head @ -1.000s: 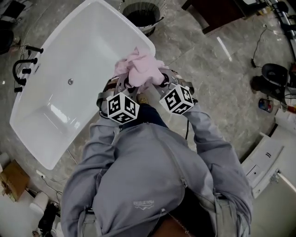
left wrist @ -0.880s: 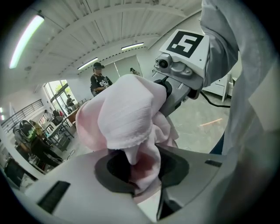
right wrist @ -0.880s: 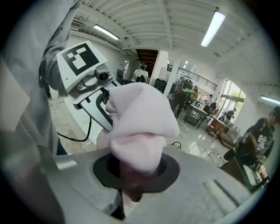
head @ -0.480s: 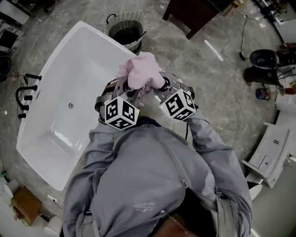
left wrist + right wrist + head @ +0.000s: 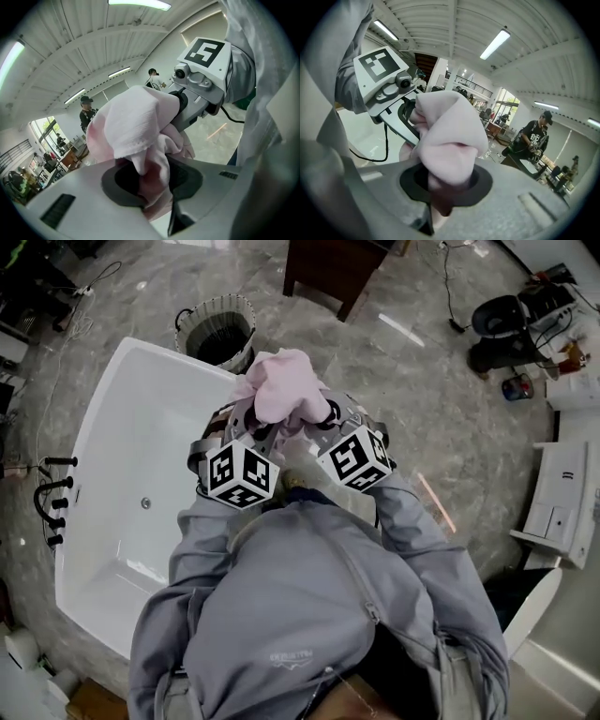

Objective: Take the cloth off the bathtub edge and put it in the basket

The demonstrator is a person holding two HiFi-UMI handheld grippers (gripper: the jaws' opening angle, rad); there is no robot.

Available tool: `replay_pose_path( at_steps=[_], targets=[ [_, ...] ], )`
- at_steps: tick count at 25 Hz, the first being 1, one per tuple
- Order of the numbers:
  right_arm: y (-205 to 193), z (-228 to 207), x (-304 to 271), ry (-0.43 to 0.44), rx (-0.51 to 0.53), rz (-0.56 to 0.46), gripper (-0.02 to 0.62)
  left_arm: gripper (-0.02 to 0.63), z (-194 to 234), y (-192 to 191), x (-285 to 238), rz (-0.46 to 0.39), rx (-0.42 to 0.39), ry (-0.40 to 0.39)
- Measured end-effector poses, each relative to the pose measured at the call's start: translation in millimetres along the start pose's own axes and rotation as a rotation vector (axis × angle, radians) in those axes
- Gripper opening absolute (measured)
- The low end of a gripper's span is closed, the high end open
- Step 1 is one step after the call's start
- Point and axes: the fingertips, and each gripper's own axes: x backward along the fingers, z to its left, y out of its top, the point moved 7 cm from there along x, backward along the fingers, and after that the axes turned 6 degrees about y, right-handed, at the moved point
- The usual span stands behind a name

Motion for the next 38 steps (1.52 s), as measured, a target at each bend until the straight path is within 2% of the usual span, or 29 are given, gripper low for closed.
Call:
replay_pose_path(
  at_steps=[5, 10, 19, 29, 38],
  targets=[
    [-16.2, -21.0, 22.1, -0.085, -0.058, -0.002, 0.051, 0.114, -2.3, 29.4, -23.1, -0.05, -0.033, -0.025],
    [-36.9, -54.2, 37.7, -0.105, -0.067, -0.018, 0.051, 0.114, -4.3, 59.0, -53.8, -0.067, -0.049, -0.022],
    [-67.3, -139.2, 43.5, -0.077, -0.019, -0.048, 0.051, 0.114, 16.1, 105.7, -122.5, -0.058, -0.051, 0.02],
    [-101.8, -235.4, 48.0, -0.034, 0.027, -0.083, 0.051, 0.114, 38.3, 155.2, -202.6, -0.033, -0.007, 0.067],
    [-95.2, -281.9, 21.1, 0.012, 0.033, -0.135, 0.051, 0.114, 75.8, 159.7, -229.7, 0.016, 0.038, 0.122]
  ],
)
